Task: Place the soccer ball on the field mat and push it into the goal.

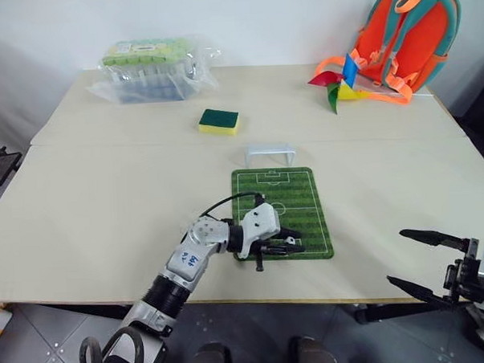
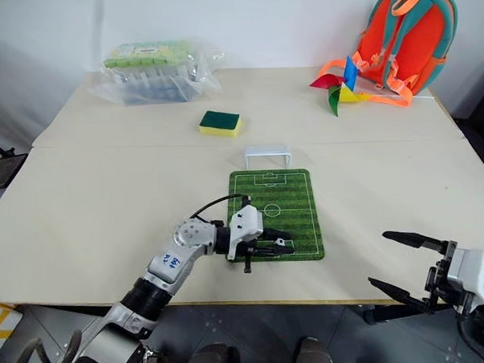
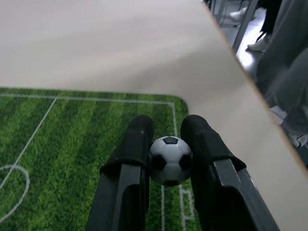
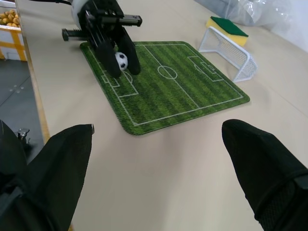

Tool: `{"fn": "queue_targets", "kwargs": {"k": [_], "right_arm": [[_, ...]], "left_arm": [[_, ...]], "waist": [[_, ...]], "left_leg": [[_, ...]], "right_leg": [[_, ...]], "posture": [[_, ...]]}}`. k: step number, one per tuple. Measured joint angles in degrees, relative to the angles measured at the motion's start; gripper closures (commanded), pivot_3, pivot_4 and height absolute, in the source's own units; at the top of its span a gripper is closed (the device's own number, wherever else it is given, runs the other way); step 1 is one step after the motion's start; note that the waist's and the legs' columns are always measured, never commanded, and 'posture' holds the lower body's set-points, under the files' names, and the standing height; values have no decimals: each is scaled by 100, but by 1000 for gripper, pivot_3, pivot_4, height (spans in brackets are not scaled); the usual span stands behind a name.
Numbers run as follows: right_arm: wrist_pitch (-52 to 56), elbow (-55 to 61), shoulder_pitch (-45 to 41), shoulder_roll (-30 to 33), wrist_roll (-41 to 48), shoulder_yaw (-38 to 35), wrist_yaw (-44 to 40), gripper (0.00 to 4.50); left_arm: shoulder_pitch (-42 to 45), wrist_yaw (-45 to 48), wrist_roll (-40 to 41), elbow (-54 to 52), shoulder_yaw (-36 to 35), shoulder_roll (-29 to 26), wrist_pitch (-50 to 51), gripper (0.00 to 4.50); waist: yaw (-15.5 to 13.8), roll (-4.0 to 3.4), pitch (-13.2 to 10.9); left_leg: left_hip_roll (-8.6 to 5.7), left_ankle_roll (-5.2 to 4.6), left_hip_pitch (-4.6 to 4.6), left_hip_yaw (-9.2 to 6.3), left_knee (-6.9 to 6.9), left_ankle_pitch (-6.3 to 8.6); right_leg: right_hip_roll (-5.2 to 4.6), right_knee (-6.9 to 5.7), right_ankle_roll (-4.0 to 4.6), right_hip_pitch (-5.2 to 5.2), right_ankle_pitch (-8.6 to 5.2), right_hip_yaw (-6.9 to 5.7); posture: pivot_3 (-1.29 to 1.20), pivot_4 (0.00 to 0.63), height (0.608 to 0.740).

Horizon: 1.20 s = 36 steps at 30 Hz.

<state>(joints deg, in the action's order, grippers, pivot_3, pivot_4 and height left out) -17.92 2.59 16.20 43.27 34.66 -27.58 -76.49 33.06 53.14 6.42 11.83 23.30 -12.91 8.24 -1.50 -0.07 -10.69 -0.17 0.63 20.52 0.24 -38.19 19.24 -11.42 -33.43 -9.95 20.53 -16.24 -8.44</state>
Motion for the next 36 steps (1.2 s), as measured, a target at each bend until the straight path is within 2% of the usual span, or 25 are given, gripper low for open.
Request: {"fn": "queue_targets", "kwargs": {"k": [8, 14, 16, 22, 29, 36], "right_arm": [[-1, 247, 201, -105, -3, -1, 175, 0], [-206, 258, 286, -114, -78, 17, -21, 0], [-209, 258, 225, -137, -96, 33, -6, 0], [-212, 196, 89, -170, -157, 117, 8, 0], [-212, 145, 52, -171, -166, 228, 7, 0], [-215, 129, 54, -199, -178, 250, -1, 0]], "left_arm": [[-9, -70, -312, 19, 41, -44, 61, 3640], [-105, 66, -352, -91, 102, -93, 56, 3640], [-112, 71, -354, -114, 131, -88, 83, 2915], [-112, 63, -376, -116, 137, -83, 92, 1192], [-112, 120, -371, -130, 106, -131, -88, 1192], [-110, 117, -312, -347, -271, -274, -185, 1192]], "waist": [[-21, 0, 0], [-16, 0, 0], [-15, -1, 0], [-19, 0, 0], [-17, -1, 0], [-13, -1, 0]], "left_leg": [[-1, -2, 1, -1, -5, 1], [-1, -3, 1, 0, -6, 2], [-1, -3, 0, 0, -8, 2], [-1, -3, 0, 0, -7, 2], [-1, -3, 0, 0, -7, 2], [-1, -3, 0, 0, -7, 2]], "right_leg": [[0, 2, -2, -1, 4, 4], [0, 2, -2, -2, 4, 4], [0, 1, -2, -2, 4, 4], [0, 1, -2, -2, 4, 4], [0, 1, -2, -2, 4, 4], [0, 1, -2, -2, 4, 4]], "posture": [[0, 150, 740], [0, 150, 740], [0, 150, 740], [0, 150, 740], [0, 150, 740], [0, 150, 740]]}}
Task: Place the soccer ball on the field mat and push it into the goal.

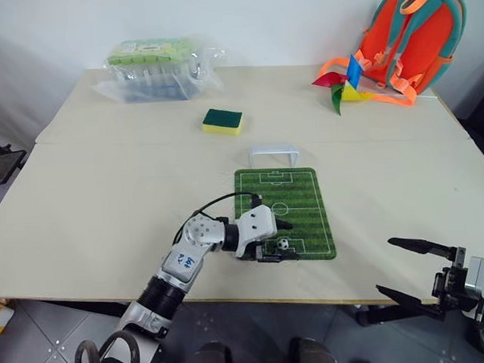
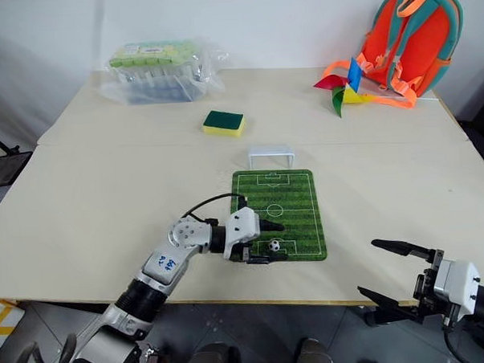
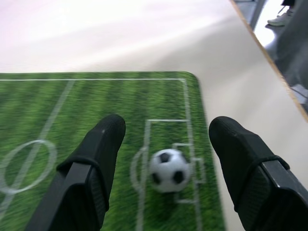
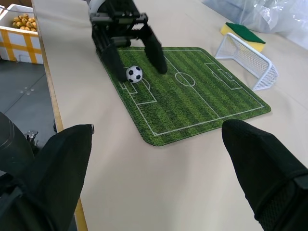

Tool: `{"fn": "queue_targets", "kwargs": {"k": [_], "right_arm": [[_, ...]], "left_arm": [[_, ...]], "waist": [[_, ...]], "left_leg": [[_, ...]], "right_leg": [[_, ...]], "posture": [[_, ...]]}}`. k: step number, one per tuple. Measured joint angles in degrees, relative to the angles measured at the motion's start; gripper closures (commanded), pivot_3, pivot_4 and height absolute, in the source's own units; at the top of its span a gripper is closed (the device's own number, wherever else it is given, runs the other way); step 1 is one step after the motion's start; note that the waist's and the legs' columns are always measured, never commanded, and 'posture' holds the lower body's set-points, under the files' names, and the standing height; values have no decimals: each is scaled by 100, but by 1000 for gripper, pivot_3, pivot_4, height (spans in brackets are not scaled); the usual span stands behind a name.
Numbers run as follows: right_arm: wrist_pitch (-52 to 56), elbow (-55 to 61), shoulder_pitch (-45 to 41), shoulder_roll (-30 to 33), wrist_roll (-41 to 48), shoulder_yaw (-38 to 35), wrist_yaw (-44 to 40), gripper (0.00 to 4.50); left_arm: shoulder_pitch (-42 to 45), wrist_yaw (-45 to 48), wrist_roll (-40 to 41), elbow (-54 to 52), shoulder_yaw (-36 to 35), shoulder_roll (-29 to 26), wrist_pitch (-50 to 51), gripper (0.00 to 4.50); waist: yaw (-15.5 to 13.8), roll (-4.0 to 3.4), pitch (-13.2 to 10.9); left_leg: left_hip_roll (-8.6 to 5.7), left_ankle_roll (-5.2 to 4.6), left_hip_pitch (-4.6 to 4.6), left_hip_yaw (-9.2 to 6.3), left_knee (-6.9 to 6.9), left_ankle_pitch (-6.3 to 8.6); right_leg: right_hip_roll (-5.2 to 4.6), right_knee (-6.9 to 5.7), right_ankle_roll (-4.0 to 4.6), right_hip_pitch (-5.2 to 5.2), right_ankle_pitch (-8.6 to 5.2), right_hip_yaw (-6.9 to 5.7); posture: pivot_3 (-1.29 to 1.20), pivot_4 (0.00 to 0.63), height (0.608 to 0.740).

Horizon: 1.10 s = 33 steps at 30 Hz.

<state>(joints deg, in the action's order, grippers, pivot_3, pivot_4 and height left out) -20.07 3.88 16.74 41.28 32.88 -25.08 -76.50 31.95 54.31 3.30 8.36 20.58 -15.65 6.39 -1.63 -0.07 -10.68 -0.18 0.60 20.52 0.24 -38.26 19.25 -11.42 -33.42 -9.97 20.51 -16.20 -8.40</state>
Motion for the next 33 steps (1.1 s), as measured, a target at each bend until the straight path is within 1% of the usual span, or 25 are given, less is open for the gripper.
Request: {"fn": "queue_targets", "kwargs": {"k": [2, 6, 7, 9, 10, 13, 16, 17, 20, 24, 27, 33], "right_arm": [[-1, -7, -1, -15, -4, 14, -9, 0], [-14, -61, -16, -27, -3, 24, -39, 0], [-19, -99, -32, -35, 3, 18, -39, 0], [-1, -123, -88, -70, 59, -5, -6, 0], [2, -128, -108, -74, 79, -13, 6, 0], [0, -130, -198, -75, 112, -13, -5, 0], [-1, -149, -185, -74, 114, -15, -29, 0], [-1, -171, -178, -74, 113, -15, -32, 0], [-7, -186, -158, -73, 112, -24, -39, 0], [-19, -190, -28, -35, 107, -58, -98, 0], [-17, -189, 41, 12, 108, -161, -98, 0], [-7, -96, 241, 22, 105, -250, -18, 0]], "left_arm": [[-32, 94, 81, -190, -93, -175, -28, 1192], [-433, 527, 381, -719, -453, -897, -159, 1192], [-608, 637, 480, -843, -574, -1087, -188, 1375], [-1008, 785, 711, -1090, -810, -1358, -170, 1785], [-1174, 804, 821, -1221, -885, -1412, -120, 2069], [-1676, 793, 1095, -1695, -976, -1461, 80, 3101], [-2055, 745, 1164, -1969, -857, -1429, 239, 4173], [-2094, 712, 1169, -1974, -823, -1384, 267, 4452], [-2051, 489, 1182, -1953, -662, -1003, 413, 4452], [-1562, 7, 935, -1611, -182, -199, 544, 4452], [-1326, -189, 709, -1372, 62, -47, 693, 4452], [-975, -346, 498, -976, 192, 92, 860, 4452]], "waist": [[4, -1, 0], [34, -4, 1], [37, -5, 1], [27, -6, 0], [21, -6, 0], [-18, -6, -1], [-30, -6, -1], [-27, -6, -1], [-27, -6, -1], [-84, -5, -1], [-68, -8, 1], [-58, -8, 1]], "left_leg": [[0, 0, 0, 0, 0, 0], [3, 0, -7, 3, 6, 0], [3, 0, -9, 6, 6, 0], [3, 0, -11, 8, 5, 0], [3, -1, -11, 9, 3, 1], [2, -3, -10, 7, 0, 2], [2, -3, -11, 7, 2, 3], [2, -3, -12, 8, 1, 3], [2, -3, -13, 13, -3, 3], [0, -4, -14, 16, -6, 3], [1, -4, -19, 23, 2, 3], [1, -5, -18, 27, -2, 3]], "right_leg": [[0, 0, 0, 0, 0, 0], [1, -1, 0, 0, 0, 4], [1, -1, 0, 0, 0, 7], [0, -2, 0, 0, 0, 11], [0, -2, 0, 0, 0, 13], [-1, -3, -1, -4, 1, 13], [1, -2, -1, -3, 1, 13], [0, -3, -1, -3, 1, 13], [0, -3, -2, -4, 3, 18], [1, -2, -3, -6, 6, 20], [3, -2, -2, -4, 6, 25], [2, 0, -3, -4, 7, 30]], "posture": [[0, 150, 740], [0, 150, 740], [0, 150, 740], [0, 150, 740], [0, 150, 740], [0, 150, 740], [0, 150, 740], [0, 150, 740], [0, 150, 740], [0, 150, 740], [0, 150, 740], [0, 150, 740]]}}
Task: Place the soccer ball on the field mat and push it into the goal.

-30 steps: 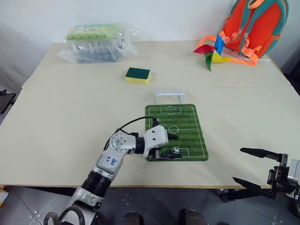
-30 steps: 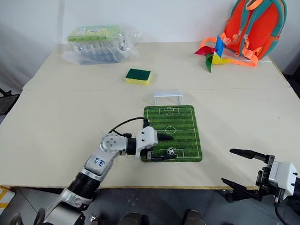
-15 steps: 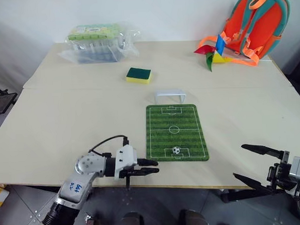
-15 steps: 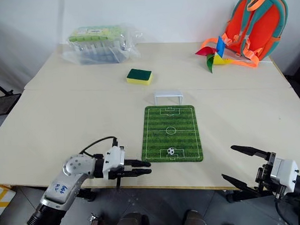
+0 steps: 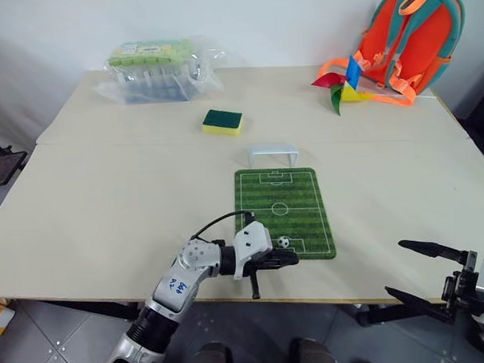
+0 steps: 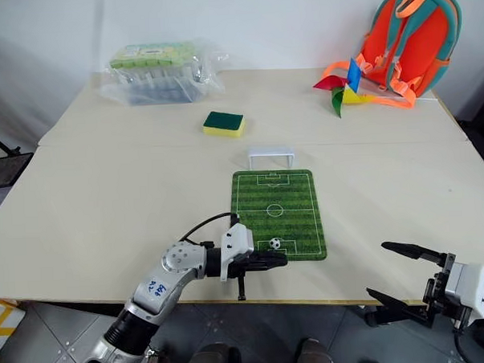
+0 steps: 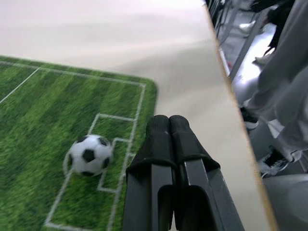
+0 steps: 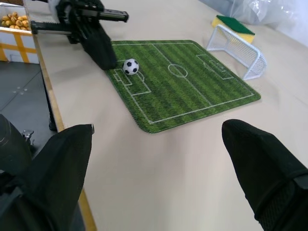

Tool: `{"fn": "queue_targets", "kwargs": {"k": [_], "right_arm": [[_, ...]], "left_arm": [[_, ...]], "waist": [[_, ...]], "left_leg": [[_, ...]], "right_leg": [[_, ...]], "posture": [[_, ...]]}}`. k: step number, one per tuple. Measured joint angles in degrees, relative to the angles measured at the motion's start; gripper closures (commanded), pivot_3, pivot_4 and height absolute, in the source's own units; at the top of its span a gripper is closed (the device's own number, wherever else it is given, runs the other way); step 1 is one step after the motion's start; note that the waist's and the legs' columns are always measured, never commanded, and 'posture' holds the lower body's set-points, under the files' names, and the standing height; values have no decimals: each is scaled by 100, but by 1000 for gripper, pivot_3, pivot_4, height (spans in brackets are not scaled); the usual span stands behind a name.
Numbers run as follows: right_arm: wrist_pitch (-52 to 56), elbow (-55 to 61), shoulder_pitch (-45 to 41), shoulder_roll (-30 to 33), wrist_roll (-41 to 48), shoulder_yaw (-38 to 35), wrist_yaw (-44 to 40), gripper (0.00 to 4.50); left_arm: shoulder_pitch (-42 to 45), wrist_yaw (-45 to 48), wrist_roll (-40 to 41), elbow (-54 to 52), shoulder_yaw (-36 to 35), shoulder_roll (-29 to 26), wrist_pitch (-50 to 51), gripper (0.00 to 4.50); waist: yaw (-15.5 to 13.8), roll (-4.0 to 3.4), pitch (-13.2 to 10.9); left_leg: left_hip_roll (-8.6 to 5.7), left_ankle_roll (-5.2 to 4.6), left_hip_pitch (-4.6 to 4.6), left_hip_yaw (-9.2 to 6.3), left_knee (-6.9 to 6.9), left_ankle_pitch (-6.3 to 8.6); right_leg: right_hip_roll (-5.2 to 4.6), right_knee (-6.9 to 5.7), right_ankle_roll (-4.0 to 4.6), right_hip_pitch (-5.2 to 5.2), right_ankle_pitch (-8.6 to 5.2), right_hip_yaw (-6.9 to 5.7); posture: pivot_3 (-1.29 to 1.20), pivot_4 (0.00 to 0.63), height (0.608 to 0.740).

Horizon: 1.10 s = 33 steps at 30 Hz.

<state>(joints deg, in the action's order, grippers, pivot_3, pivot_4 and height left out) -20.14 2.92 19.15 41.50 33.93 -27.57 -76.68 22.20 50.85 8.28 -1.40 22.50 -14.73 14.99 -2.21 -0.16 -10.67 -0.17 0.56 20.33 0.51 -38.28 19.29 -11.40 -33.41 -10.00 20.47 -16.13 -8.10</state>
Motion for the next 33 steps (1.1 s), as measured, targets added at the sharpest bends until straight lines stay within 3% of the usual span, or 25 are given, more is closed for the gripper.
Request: {"fn": "queue_targets", "kwargs": {"k": [8, 12, 16, 19, 25, 30, 33], "right_arm": [[-7, 227, 146, -182, -78, 12, 314, 0], [-11, 342, -18, -388, -177, 56, 610, 0], [45, 362, -326, -734, -251, 75, 1249, 0], [83, 358, -610, -946, -354, 74, 1819, 0], [110, 285, -687, -1059, -435, 54, 2200, 0], [36, -5, -919, -1081, -416, 84, 2234, 0], [19, -204, -1107, -1084, -418, 162, 2188, 0]], "left_arm": [[663, -275, -231, 1146, -68, 339, -440, 4452], [1625, -765, -349, 2664, -567, 594, -1375, 4452], [2020, -982, -286, 3009, -1133, 550, -2211, 4452], [1582, -680, -41, 2624, -1360, 241, -2413, 4452], [539, -121, 654, 1438, -1938, -592, -1951, 4452], [-1027, 234, 1301, 630, -3129, -1906, -1364, 4452], [-1192, -21, 1293, 488, -3563, -2080, -1337, 4452]], "waist": [[-82, 1, -1], [-79, 8, -4], [-12, 1, 0], [69, -2, 1], [48, -2, -1], [224, -5, -3], [130, -11, -11]], "left_leg": [[-1, 0, 2, -1, -3, 0], [-1, -1, 7, 0, -4, 0], [-1, -1, 3, 6, 12, 1], [-1, -2, 5, 7, 23, 1], [0, -3, 8, 4, 5, 1], [18, 1, -14, 27, 25, 8], [14, -2, -11, 26, 4, 7]], "right_leg": [[0, 1, 0, 0, 0, 0], [2, 6, -2, 4, 2, 0], [2, 8, -3, 9, 3, 1], [3, 8, -2, 17, 2, 1], [3, 3, -3, 13, 3, 5], [20, -4, 3, 23, 3, 35], [16, -7, 2, 17, 6, 38]], "posture": [[0, 150, 740], [0, 150, 740], [0, 150, 740], [0, 150, 740], [0, 150, 740], [0, 150, 740], [0, 150, 740]]}}
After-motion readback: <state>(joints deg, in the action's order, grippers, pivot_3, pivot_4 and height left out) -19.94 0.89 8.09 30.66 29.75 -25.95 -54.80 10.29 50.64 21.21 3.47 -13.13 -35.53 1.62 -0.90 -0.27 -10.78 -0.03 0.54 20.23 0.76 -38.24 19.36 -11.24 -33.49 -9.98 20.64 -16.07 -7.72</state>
